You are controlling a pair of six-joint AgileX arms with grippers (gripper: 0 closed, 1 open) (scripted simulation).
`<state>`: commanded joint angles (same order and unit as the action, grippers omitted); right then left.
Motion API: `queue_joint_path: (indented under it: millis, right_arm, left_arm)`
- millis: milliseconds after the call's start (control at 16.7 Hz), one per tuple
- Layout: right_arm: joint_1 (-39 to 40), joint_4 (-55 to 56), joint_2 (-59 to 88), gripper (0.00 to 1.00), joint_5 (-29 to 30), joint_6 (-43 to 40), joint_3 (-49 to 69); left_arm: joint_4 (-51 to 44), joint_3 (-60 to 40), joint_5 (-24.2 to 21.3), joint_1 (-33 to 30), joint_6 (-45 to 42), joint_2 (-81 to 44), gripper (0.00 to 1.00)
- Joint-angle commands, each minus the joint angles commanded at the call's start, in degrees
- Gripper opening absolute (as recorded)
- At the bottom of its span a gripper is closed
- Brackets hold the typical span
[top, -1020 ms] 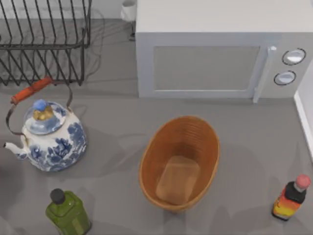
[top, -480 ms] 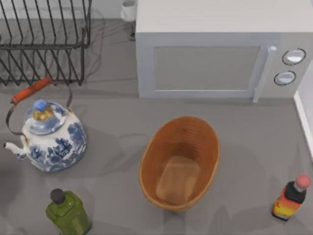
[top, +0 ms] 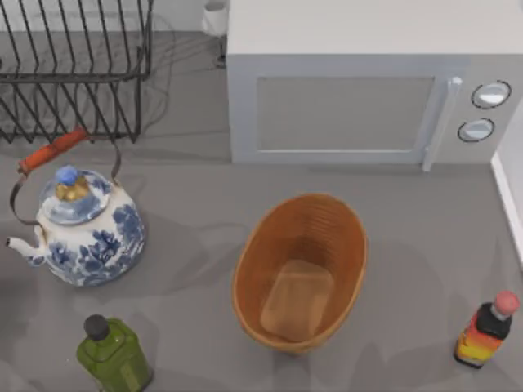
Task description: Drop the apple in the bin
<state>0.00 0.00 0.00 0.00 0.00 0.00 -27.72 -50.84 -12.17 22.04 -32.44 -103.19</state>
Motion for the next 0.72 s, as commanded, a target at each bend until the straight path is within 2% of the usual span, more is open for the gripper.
queue_joint_path:
  millis: [120, 180, 600, 720]
  right_arm:
    - [0.00, 0.00, 0.00, 1.00, 0.00, 0.00, 0.00]
    - [0.00, 0.00, 0.00, 1.00, 0.00, 0.00, 0.00]
    - [0.00, 0.00, 0.00, 1.00, 0.00, 0.00, 0.00]
    - [0.00, 0.00, 0.00, 1.00, 0.00, 0.00, 0.00]
  left_arm:
    - [0.00, 0.00, 0.00, 0.00, 0.00, 0.00, 0.02]
    - [0.00, 0.00, 0.00, 0.00, 0.00, 0.00, 0.00]
    - [0.00, 0.00, 0.00, 0.00, 0.00, 0.00, 0.00]
    - [-0.49, -0.70, 1.20, 0.41, -0.54, 1.29, 0.00]
